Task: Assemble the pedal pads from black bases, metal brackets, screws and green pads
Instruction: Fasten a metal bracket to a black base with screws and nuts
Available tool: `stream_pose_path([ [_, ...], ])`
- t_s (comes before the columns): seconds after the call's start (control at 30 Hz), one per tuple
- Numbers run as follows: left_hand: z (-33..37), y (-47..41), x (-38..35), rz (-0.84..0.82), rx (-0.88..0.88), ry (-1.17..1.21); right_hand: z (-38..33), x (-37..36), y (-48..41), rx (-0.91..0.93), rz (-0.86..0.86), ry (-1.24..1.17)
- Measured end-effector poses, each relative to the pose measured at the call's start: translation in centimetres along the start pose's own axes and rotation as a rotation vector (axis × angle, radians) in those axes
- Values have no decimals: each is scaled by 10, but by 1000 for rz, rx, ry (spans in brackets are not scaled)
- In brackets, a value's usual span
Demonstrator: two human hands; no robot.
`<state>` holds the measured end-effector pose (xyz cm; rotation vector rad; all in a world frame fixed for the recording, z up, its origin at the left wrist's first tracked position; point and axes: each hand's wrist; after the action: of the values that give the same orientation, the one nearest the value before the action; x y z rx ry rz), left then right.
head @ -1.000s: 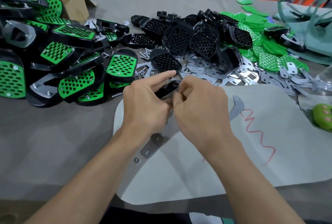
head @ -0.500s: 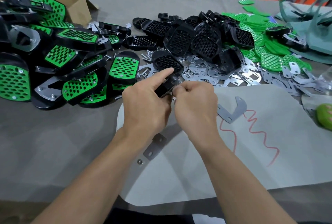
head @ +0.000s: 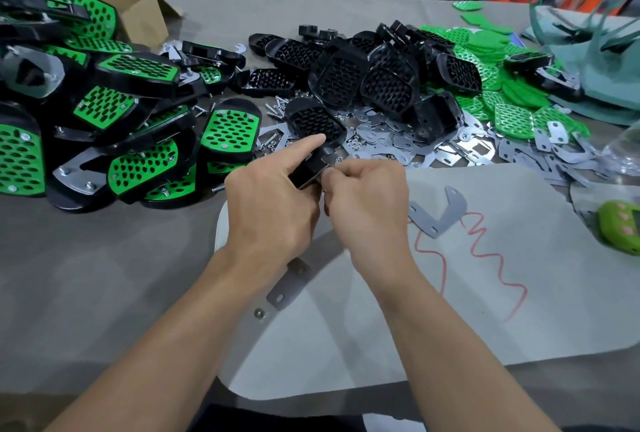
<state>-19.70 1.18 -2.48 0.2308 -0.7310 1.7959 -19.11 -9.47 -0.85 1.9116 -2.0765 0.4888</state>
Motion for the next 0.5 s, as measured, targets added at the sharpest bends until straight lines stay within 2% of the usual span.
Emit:
stream_pose_path([
  [0.07, -1, 0, 1, 5, 3, -10, 0, 1, -2, -52, -59, -78],
  [0.1, -1, 0, 1, 2, 7, -11, 1, 2, -2, -47, -62, -38],
  [0.23, -1, 0, 0, -20, 14, -27, 1, 4, -1, 46, 56, 102],
  [0.37, -1, 1, -1, -3, 1, -58, 2, -3, 0, 45, 53, 104],
  [0.43, -2, 3, 0, -18, -19, -64, 3, -7, 1, -56, 48, -48],
  [0.5, -2, 5, 1, -13, -33, -59, 0, -7, 1, -234, 0, -337],
])
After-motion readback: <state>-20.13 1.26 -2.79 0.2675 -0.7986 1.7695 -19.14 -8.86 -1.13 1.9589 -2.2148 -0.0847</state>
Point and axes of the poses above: each hand's wrist, its own y-axis away from the middle knuckle, its own x-axis out of the back of the hand, z = x × y, and after that the axes turned 7 degrees about -z, right-handed
